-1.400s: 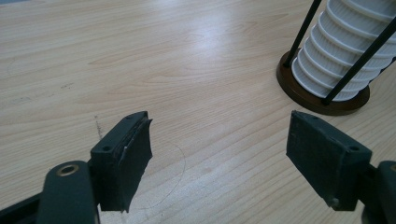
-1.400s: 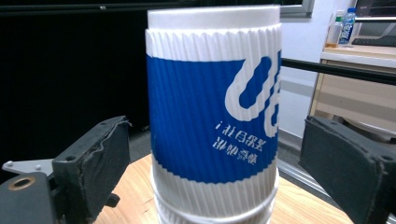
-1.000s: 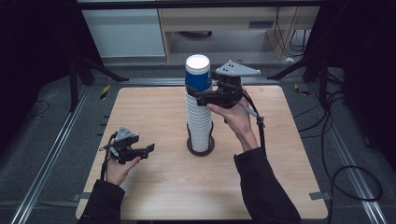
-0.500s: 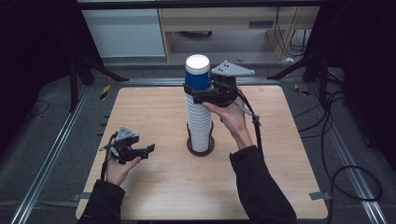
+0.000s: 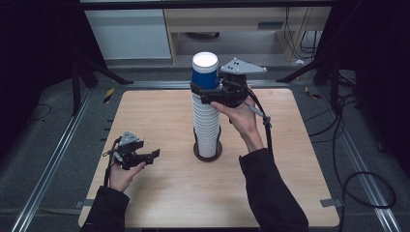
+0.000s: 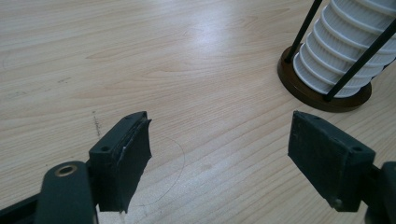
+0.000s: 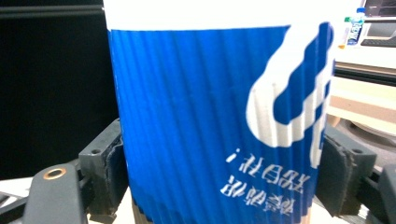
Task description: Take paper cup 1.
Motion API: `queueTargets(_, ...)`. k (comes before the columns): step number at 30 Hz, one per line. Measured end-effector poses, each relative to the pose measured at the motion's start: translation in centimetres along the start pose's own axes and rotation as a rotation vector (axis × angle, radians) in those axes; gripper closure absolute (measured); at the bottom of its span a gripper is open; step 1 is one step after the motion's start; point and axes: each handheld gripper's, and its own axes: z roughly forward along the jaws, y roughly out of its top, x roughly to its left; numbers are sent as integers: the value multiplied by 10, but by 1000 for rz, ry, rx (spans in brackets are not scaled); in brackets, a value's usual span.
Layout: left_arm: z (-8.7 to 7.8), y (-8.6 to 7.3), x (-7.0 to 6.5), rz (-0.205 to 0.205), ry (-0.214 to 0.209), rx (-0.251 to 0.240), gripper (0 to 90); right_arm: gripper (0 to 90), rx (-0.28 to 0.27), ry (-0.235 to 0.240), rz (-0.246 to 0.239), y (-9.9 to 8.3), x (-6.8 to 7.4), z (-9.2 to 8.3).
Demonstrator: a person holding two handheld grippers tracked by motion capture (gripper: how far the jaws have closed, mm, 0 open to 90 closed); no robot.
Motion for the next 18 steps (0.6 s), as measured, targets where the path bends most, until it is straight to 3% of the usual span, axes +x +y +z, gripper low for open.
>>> queueTargets(18,-1,0,2,-10,0,-2,205,200,-53,-5,-38,38,5,-10)
